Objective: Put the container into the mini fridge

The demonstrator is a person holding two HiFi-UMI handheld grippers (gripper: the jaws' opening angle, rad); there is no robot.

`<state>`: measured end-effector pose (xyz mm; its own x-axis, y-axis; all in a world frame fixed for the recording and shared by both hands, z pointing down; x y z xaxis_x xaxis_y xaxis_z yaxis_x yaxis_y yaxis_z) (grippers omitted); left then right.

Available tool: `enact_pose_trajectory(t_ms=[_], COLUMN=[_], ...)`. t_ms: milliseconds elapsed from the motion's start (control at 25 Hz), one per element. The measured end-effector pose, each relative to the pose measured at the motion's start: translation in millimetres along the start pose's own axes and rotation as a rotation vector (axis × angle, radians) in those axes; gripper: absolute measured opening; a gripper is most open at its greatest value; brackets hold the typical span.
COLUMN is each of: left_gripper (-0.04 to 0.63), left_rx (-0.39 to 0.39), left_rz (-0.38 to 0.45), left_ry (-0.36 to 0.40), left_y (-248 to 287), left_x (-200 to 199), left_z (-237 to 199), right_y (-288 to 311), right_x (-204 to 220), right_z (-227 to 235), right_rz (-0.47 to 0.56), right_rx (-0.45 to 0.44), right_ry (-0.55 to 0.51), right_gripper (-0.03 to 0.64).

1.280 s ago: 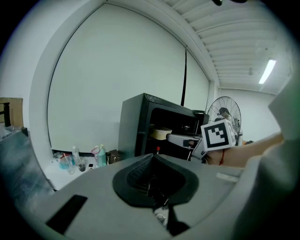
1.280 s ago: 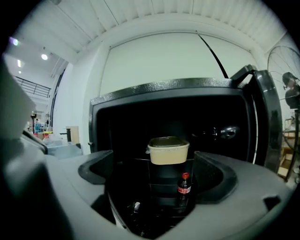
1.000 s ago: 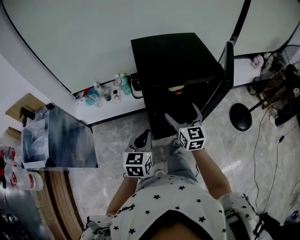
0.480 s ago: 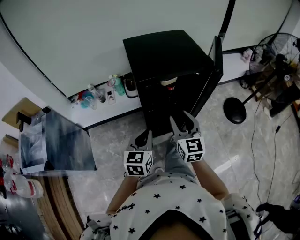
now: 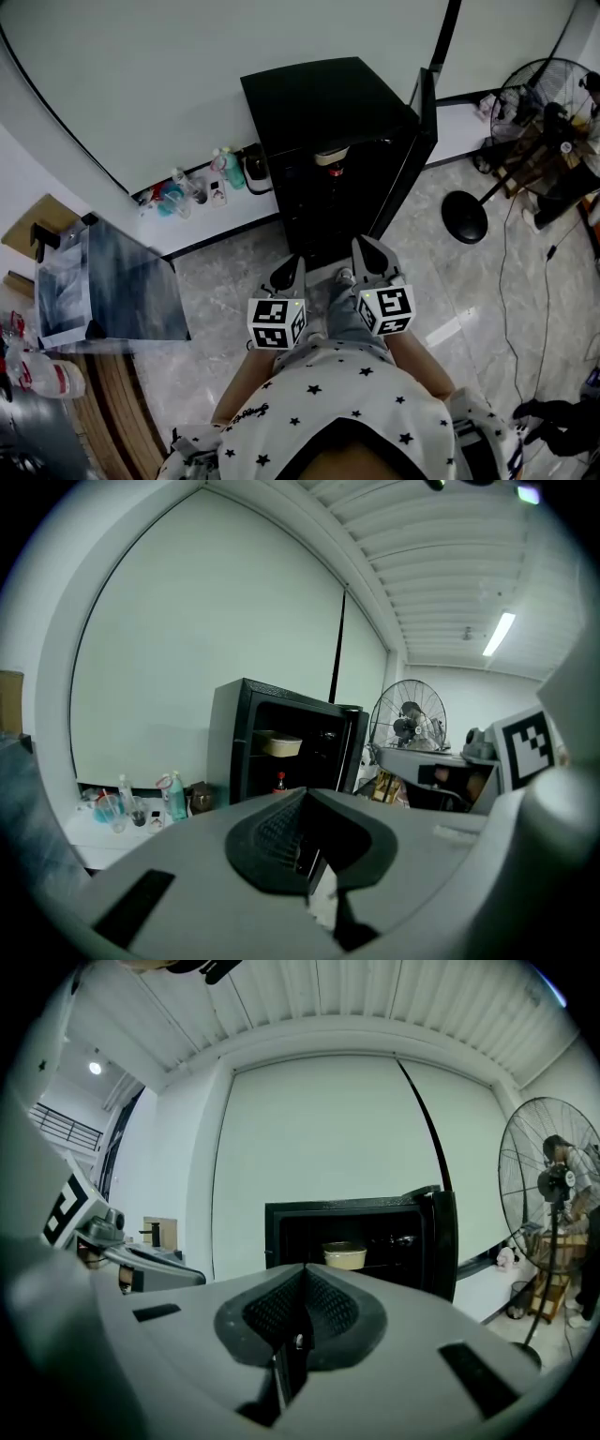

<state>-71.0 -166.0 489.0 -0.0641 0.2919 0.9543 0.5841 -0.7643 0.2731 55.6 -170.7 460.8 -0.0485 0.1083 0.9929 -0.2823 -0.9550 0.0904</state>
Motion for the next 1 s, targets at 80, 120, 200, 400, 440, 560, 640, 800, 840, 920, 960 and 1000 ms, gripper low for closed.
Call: enact_pose_trajectory(t_ms=[80, 120, 200, 400, 440, 560, 640, 800, 840, 920, 960, 1000], left_gripper=[0.012, 0.012, 0.012, 0.012, 0.012, 0.012, 0.012, 0.012, 0.012, 0.012, 0.012, 0.012], left_rx=[-0.002, -0.002, -0.001, -0.001, -0.002, -0.005, -0.007, -0.007, -0.007, -0.007, -0.007, -0.007], left_rz=[0.002, 0.002, -0.001, -0.006, -0.007, -0.008, -0.009, -0.012, -0.013, -0.014, -0.014, -0.014], left_ry=[-0.001, 0.0, 0.002, 0.004, 0.003, 0.0, -0.004, -0.007, -0.008, -0.01, -0.011, -0.011], left_y=[0.0, 0.1, 0.0, -0.8, -0.4, 0.4, 0.2, -0.4, -0.4, 0.1, 0.5, 0.9], left_x=[-0.1, 0.1, 0.9, 2.2, 2.2, 2.8, 3.2, 4.4, 5.2, 6.0, 5.8, 5.6], left_z=[0.5, 0.8, 1.1, 0.5, 0.4, -0.9, -2.0, -3.3, -3.5, -3.7, -3.7, -3.7], right_y=[-2.8, -3.5, -4.1, -3.5, -3.4, -2.6, -1.9, 0.0, 0.3, 1.2, 1.8, 2.4], right_x=[0.8, 1.2, 2.1, 3.8, 3.1, 1.1, 0.6, 0.5, 0.5, 0.1, -0.6, -1.5], right_z=[0.1, 0.4, 1.0, 2.8, 3.4, 3.2, 1.7, -1.3, -1.6, -1.5, -1.0, -0.5], right_rz=[-0.002, -0.003, -0.005, -0.014, -0.013, -0.009, -0.009, -0.012, -0.011, -0.01, -0.009, -0.009], right_rx=[-0.005, -0.006, -0.003, 0.002, 0.004, -0.003, -0.01, -0.021, -0.023, -0.024, -0.024, -0.024], right_ry=[0.01, 0.011, 0.012, 0.029, 0.027, 0.023, 0.02, 0.021, 0.021, 0.019, 0.017, 0.016], right_gripper=[-0.005, -0.005, -0.006, -0.006, -0.006, -0.006, -0.006, -0.006, -0.006, -0.006, -0.006, -0.006])
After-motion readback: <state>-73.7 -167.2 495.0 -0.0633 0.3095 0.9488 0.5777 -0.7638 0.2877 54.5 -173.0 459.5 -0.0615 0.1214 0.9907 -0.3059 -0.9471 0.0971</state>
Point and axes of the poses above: the fingertips, and each gripper's own axes: y forward along the fingers, z to its right, x out of its underside, the point moved 1 cm from there along -y, backward along the fingers, and after that the axes turned 4 degrees about y, right-handed, at the moved point
